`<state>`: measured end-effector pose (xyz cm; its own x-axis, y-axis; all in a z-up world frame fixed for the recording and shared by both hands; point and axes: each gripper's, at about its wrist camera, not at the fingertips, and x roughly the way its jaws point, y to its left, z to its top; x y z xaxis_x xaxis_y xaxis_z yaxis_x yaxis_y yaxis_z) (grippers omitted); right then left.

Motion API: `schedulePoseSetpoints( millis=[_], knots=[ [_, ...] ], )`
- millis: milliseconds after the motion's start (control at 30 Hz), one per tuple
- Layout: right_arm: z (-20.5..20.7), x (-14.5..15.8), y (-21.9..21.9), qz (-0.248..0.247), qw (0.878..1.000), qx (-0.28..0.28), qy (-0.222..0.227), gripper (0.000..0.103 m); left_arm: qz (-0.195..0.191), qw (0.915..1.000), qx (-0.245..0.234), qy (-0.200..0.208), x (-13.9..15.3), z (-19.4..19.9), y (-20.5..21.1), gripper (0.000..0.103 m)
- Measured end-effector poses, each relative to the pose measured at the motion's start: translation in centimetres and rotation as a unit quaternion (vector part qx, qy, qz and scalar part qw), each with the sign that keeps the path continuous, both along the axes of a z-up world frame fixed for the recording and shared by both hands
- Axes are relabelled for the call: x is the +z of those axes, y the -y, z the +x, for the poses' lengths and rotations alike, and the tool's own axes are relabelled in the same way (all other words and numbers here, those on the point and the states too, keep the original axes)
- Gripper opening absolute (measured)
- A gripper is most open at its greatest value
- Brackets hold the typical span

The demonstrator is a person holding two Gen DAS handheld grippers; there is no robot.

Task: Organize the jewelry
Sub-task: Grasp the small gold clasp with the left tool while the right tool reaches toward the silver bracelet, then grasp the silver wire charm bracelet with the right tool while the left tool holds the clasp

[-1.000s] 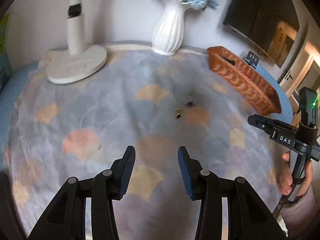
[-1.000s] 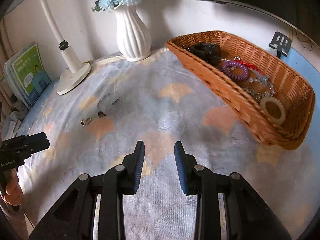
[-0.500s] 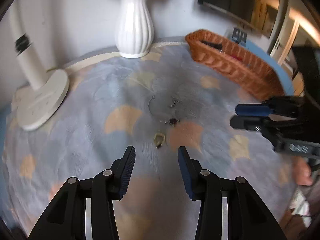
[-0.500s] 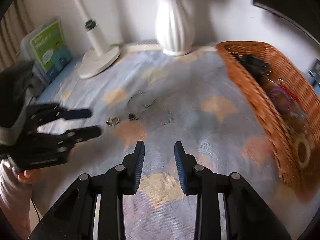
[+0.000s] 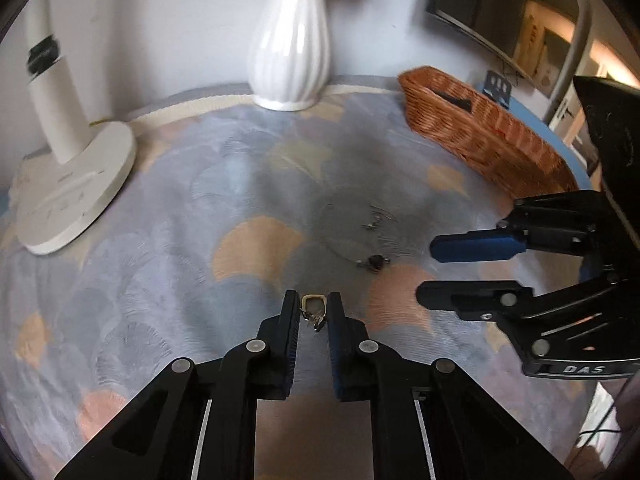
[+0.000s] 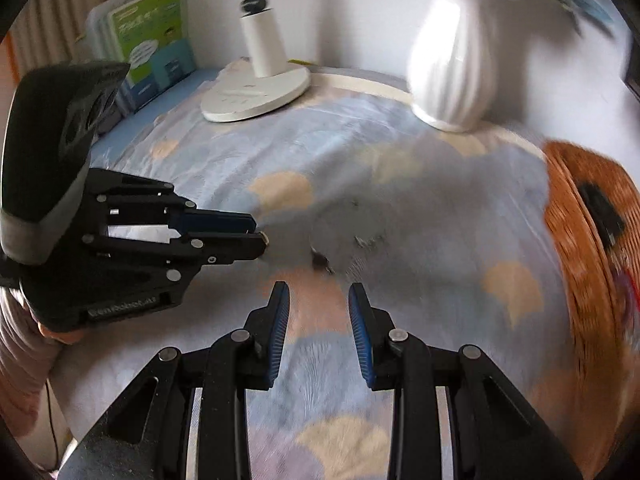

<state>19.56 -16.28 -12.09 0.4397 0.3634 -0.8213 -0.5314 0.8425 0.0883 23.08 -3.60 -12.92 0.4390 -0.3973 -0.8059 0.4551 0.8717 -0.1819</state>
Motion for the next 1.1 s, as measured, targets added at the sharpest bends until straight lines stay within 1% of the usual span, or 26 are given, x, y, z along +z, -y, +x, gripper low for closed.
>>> schedulePoseSetpoints(
  millis=[100, 233, 333, 433, 467, 500, 533, 633, 767, 900, 1000, 1100],
  knots=[
    [0.2, -0.3, -1.3, -0.030, 0.999, 0.036, 0.020, 0.033, -0.032, 0.9993, 0.012, -0.013, -0.1, 0.4, -1.3, 0.014],
    [0.8, -1.1, -2.2, -0.059, 0.997, 0.047, 0.033, 0.032, -0.056, 0.9980, 0.021, -0.020, -0.1, 0.6, -2.3, 0.014],
    [1.3, -1.3, -2.2, -0.054, 0.997, 0.052, 0.035, 0.032, -0.063, 0.9976, 0.014, -0.026, -0.2, 0.6, -2.3, 0.014],
    [1.6, -1.3, -2.2, -0.050, 0.997, 0.050, 0.037, 0.031, -0.061, 0.9977, 0.012, -0.027, -0.3, 0.6, -2.2, 0.014],
    [1.6, -1.3, -2.2, -0.049, 0.997, 0.052, 0.038, 0.028, -0.060, 0.9978, 0.011, -0.026, -0.2, 0.4, -2.1, 0.014],
    [1.6, -1.3, -2.3, -0.047, 0.997, 0.056, 0.037, 0.017, -0.059, 0.9979, 0.010, -0.026, -0.3, 0.5, -2.0, 0.014],
    [1.4, -1.2, -2.4, -0.048, 0.996, 0.061, 0.038, 0.012, -0.058, 0.9980, 0.008, -0.025, -0.3, 0.5, -1.9, 0.014],
    [0.0, -1.1, -2.9, -0.062, 0.994, 0.075, 0.053, 0.012, -0.061, 0.9977, 0.004, -0.029, -0.3, 0.7, -1.8, 0.014],
    [-3.1, -0.2, -2.0, -0.042, 0.995, 0.076, 0.053, 0.012, -0.070, 0.9971, 0.002, -0.031, -0.3, 0.8, -1.9, 0.014],
    [-7.5, 1.5, 0.9, -0.001, 0.997, 0.057, 0.058, 0.012, -0.063, 0.9978, -0.007, -0.018, -0.1, 0.3, -1.6, 0.014],
    [-9.7, 3.0, 3.7, 0.044, 0.997, 0.023, 0.055, 0.012, -0.054, 0.9984, -0.014, -0.012, 0.0, 0.0, -1.2, 0.014],
    [-11.1, 3.8, 6.3, 0.073, 0.995, -0.017, 0.059, 0.012, -0.052, 0.9983, -0.026, -0.003, 0.3, -0.6, -0.8, 0.014]
  ],
)
